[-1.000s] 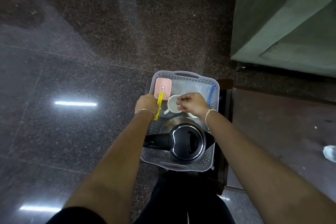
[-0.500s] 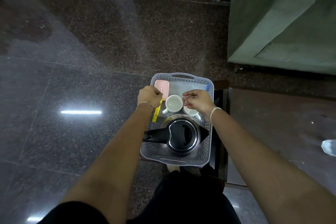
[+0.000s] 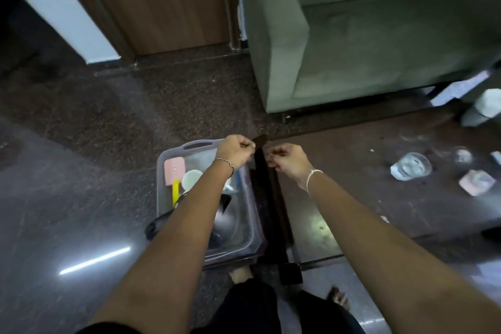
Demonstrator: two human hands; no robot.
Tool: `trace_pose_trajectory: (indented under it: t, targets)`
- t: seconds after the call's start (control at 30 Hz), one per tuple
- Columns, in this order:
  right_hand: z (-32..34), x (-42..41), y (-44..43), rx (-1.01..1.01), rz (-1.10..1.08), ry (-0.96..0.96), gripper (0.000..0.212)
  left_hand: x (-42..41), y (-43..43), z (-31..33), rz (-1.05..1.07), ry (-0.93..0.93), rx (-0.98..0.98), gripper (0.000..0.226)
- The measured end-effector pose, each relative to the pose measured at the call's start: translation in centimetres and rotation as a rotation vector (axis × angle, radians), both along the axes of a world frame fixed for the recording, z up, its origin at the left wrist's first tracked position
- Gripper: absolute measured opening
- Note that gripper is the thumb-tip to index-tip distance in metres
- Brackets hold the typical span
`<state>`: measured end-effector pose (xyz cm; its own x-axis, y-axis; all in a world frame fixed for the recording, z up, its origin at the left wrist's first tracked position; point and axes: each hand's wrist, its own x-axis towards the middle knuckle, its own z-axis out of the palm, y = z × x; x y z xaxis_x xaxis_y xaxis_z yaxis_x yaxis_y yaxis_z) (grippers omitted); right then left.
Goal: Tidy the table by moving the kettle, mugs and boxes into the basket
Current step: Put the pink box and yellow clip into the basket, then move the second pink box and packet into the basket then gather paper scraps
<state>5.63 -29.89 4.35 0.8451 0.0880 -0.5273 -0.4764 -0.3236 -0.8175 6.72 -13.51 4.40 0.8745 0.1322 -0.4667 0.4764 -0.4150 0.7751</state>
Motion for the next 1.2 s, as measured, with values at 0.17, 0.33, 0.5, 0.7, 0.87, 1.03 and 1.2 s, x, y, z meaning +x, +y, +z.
trace_pose_trajectory:
  t: [0.17,0.33,0.5,0.7,0.87,1.03,1.2]
  targets:
    - [-0.5,-2.0,-11.0,-0.026,-0.101,-0.045,0.015,-1.2,-11.8,0.0,-0.041,-0.007,-0.01,0.017]
    - [-1.2,-4.9,-24.1,-0.111,-0.075,-0.062,0.015,-4.5,-25.2,-0.3,-0.067,0.023,-0.078,0.015]
    - [-1.4,-7.6,-36.4,-0.106,-0.185,-0.044,0.021,-6.4,-36.9,0.3,-0.053,0.031,-0.2,0.008]
    - [-1.9,-9.1,-47.6,-0.125,-0.333,-0.044,0.02,-6.0,-47.9,-0.5,-0.115,0.075,-0.232,0.012]
    - [-3.6,-9.1,-53.9,-0.128,-0.412,0.019,0.017,-4.3,-54.8,-1.9,-0.163,0.106,-0.26,0.008]
    - [-5.5,-6.8,-59.5,-0.297,-0.393,0.046,0.03,-1.6,-60.1,-4.4,-0.199,0.155,-0.239,0.016]
    - [-9.2,-1.5,-65.1,-0.581,-0.243,0.141,0.049,2.9,-64.7,-8.8,-0.17,0.238,-0.184,0.021]
